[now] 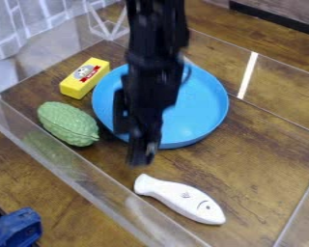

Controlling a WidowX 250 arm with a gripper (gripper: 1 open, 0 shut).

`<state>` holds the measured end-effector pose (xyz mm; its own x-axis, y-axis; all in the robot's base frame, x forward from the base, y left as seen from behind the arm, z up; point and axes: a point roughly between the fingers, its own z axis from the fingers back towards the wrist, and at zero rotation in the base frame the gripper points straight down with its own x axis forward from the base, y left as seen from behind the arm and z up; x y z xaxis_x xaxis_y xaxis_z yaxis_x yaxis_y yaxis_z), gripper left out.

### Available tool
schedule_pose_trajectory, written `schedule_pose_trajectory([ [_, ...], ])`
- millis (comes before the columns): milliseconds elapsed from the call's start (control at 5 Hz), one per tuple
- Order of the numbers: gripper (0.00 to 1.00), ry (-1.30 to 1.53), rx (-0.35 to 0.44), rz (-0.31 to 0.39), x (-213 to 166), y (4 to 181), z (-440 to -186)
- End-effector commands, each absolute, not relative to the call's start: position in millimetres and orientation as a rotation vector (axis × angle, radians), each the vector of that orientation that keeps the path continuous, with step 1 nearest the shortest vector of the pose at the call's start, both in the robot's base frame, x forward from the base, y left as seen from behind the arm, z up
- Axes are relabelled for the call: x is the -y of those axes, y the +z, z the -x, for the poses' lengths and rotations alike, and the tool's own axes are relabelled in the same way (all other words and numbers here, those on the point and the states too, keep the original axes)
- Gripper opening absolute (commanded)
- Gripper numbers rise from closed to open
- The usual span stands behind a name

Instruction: Put the white object in the blue tray

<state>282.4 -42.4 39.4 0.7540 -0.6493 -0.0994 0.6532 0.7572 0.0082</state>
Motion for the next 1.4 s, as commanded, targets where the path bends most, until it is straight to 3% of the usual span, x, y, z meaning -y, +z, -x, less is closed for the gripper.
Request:
schedule_pose_trajectory([
  [0,1.0,-0.78,-0.045,-0.076,50.9,25.5,-285.2],
  [200,0.0,-0.757,-0.009,-0.086,45.0,29.0,-294.6],
  [800,0.0,-0.676,0.012,-0.06,45.1,20.9,-288.6],
  [1200,0.0,-0.641,0.028,-0.054,47.2,15.7,-299.5],
])
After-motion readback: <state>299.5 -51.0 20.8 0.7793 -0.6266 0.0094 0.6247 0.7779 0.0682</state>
